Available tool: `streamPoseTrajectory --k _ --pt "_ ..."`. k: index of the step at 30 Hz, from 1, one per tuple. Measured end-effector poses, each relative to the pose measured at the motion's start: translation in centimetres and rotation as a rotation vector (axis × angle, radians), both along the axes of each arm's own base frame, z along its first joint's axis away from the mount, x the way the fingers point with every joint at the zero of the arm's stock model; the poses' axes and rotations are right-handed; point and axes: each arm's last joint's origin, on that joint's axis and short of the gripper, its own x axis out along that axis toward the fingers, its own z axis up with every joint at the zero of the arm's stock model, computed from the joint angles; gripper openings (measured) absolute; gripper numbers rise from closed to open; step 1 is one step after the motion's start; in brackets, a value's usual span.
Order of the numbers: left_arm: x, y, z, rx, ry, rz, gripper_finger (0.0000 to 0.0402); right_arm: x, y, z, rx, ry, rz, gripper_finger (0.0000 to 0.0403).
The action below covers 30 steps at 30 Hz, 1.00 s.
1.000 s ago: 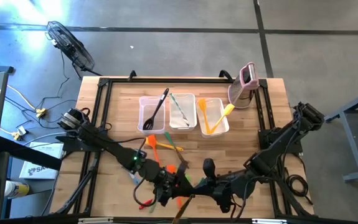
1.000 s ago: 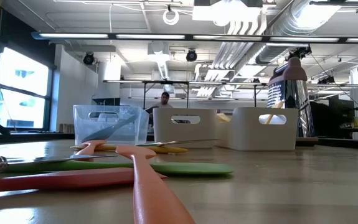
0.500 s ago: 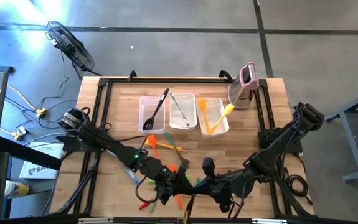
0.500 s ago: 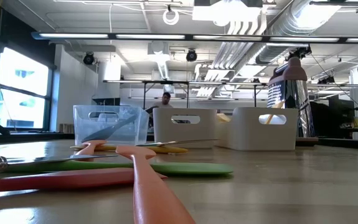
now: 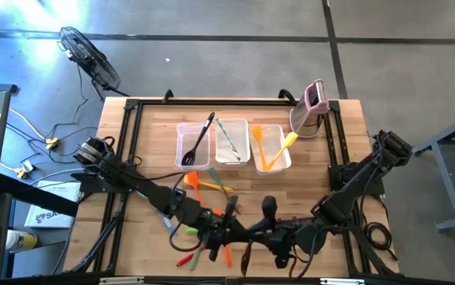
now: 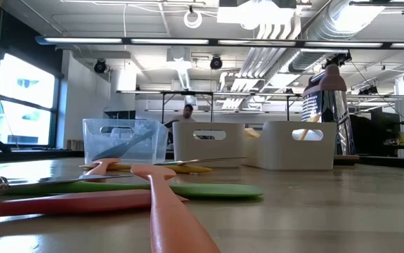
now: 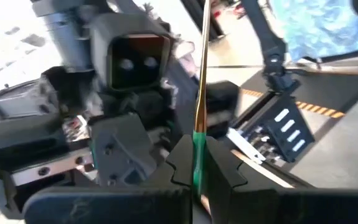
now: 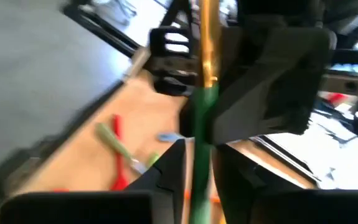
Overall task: Pick & Place Kitchen Items
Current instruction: Put the bottom green knife into the left white bin
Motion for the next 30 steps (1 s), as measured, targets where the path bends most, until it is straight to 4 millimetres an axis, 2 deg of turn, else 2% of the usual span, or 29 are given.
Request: streamPoseTrajectory --k 6,12,16,19,24,30 --pt "0.0 0.0 -0.1 -0.003 0.009 0.003 0.0008 -0.8 0.8 0.0 -0.008 -0.012 -0.014 0.0127" --pt "0.0 0.1 -0.1 -0.032 0.021 0.038 0.0008 -2.3 1.8 0.1 -0.083 -0.065 -0.162 0.0204" --pt "0.1 0.3 -0.1 -0.079 0.039 0.099 0.0008 -4.0 2.9 0.1 -0.155 -0.106 -0.257 0.0238" --pt "-0.3 0.3 0.1 -0.09 0.05 0.148 0.0008 -5.5 3.7 0.0 -0.19 -0.133 -0.3 0.0246" --pt "-1.8 0.8 1.2 -0.06 0.101 0.337 0.0008 -7.5 5.0 0.1 -0.148 -0.172 -0.325 0.0247" --pt "-3.7 2.7 2.2 0.025 0.181 0.584 0.0008 -9.0 5.9 0.1 -0.103 -0.195 -0.328 0.0243"
